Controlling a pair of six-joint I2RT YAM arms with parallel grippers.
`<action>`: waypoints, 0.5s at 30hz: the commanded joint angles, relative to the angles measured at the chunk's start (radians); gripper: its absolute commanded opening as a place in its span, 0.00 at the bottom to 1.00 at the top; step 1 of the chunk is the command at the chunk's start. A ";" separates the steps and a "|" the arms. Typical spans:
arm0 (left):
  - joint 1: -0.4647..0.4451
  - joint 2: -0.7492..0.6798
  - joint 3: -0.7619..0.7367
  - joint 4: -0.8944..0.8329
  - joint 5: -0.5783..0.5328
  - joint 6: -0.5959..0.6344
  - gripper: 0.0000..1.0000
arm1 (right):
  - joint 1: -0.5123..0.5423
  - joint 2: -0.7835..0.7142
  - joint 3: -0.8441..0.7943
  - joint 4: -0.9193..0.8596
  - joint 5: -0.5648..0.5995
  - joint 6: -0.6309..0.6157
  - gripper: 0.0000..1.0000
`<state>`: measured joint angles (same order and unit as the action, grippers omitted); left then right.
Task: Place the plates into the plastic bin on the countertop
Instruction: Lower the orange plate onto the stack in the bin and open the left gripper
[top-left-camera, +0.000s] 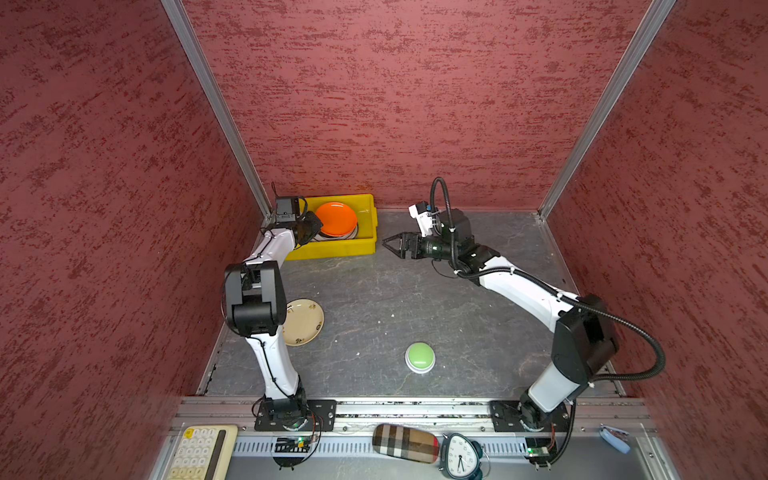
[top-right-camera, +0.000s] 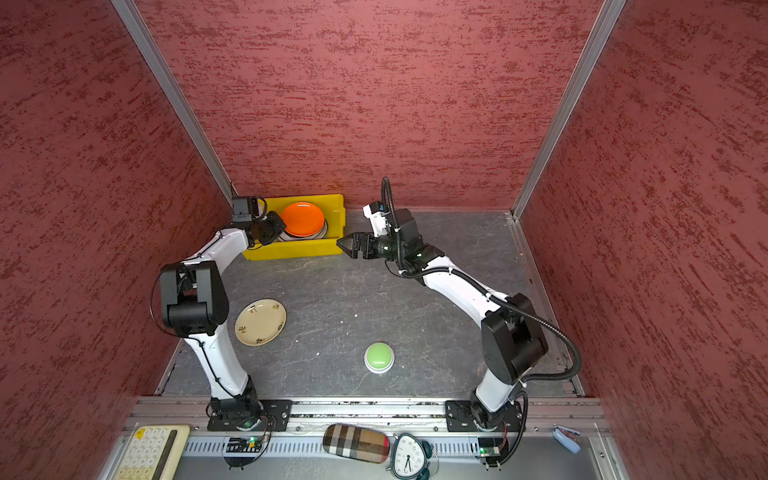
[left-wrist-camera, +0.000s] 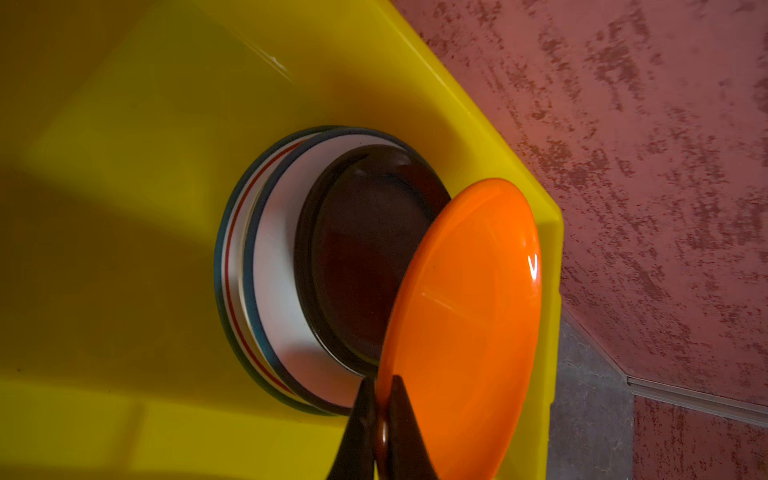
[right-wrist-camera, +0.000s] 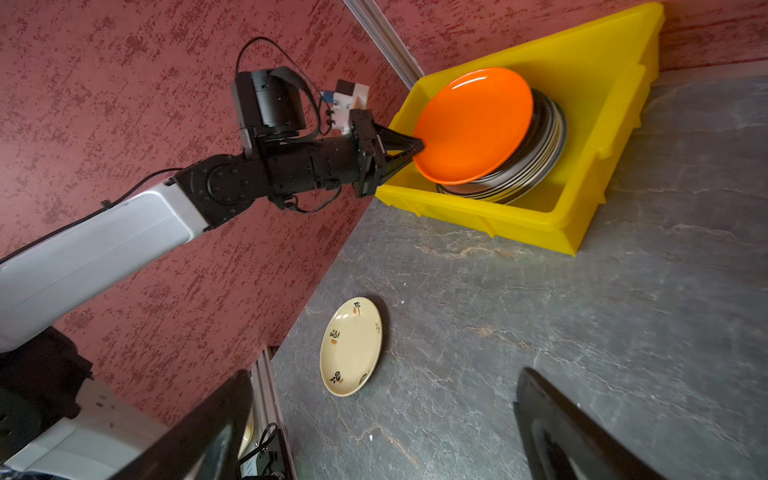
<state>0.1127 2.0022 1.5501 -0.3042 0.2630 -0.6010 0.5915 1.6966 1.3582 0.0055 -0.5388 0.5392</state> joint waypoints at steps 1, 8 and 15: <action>0.011 0.042 0.047 0.016 0.027 -0.001 0.00 | 0.019 0.030 0.076 -0.004 0.004 -0.031 0.99; 0.022 0.133 0.128 0.002 0.045 -0.001 0.00 | 0.038 0.101 0.163 -0.028 0.008 -0.040 0.99; 0.038 0.196 0.199 -0.017 0.054 0.004 0.00 | 0.040 0.141 0.196 -0.034 0.001 -0.036 0.99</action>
<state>0.1402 2.1651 1.7096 -0.3260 0.2958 -0.6079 0.6266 1.8126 1.5074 -0.0170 -0.5346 0.5167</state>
